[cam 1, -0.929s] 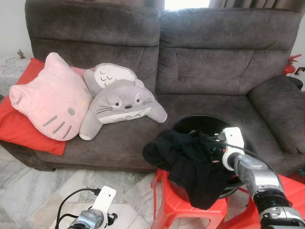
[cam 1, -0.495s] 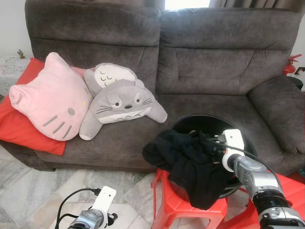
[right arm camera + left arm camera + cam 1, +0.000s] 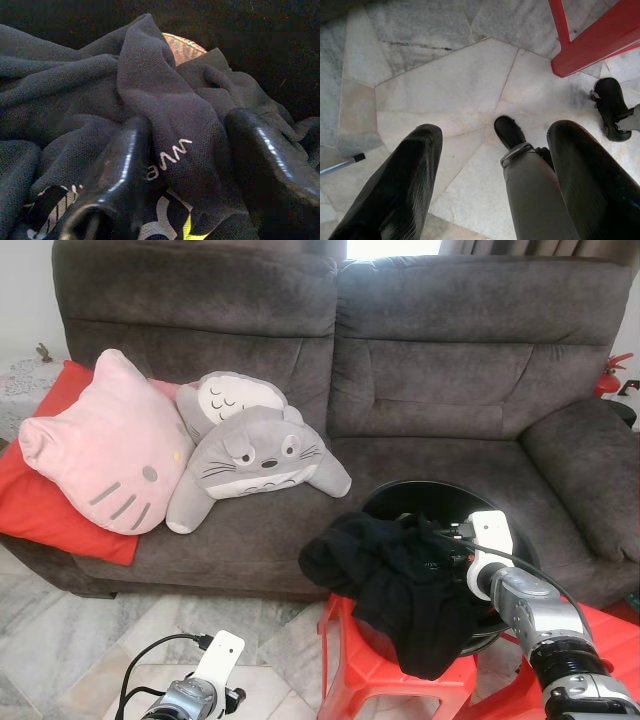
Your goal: Hang hanger
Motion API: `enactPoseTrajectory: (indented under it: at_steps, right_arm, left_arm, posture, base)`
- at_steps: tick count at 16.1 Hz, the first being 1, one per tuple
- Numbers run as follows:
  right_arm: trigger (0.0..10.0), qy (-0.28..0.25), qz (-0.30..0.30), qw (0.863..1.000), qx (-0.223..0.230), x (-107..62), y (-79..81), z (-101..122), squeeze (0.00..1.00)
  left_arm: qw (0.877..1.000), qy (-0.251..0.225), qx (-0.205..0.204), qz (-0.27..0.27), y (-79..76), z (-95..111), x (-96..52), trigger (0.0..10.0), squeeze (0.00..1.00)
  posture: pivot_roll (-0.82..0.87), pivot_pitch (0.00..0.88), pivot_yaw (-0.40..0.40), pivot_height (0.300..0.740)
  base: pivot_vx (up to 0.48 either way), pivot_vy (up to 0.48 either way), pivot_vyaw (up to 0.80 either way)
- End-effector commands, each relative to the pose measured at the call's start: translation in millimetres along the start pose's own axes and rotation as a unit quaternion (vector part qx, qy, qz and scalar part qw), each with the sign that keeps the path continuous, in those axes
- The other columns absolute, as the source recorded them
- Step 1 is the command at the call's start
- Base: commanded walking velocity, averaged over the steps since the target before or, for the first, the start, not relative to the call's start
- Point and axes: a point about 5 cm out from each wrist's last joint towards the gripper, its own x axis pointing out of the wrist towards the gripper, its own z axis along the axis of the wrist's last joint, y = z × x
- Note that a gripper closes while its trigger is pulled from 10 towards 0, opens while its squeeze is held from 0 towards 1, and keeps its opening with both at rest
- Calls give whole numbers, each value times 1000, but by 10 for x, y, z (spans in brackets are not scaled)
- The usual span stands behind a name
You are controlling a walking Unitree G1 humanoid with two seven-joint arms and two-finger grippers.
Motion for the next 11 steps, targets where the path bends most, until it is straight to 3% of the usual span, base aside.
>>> enactPoseTrajectory:
  at_steps: [1,8,11]
  right_arm:
    - [0,-1,-3,1000,10,-1,-15,-16,0]
    - [0,-10,-2,1000,11,6,22,3,0]
    - [0,-47,-19,999,16,-20,5,125,0]
  left_arm:
    - [1000,6,3,-3,21,-2,-3,10000,0]
    - [1000,6,2,-2,20,-8,-3,10000,0]
    - [1000,6,3,-1,18,-12,-2,10000,0]
  posture:
    - [-169,0,-33,740]
    - [-163,0,-35,740]
    - [-160,0,-36,740]
  base:
    - [0,0,0]
    - [0,0,0]
    - [0,0,0]
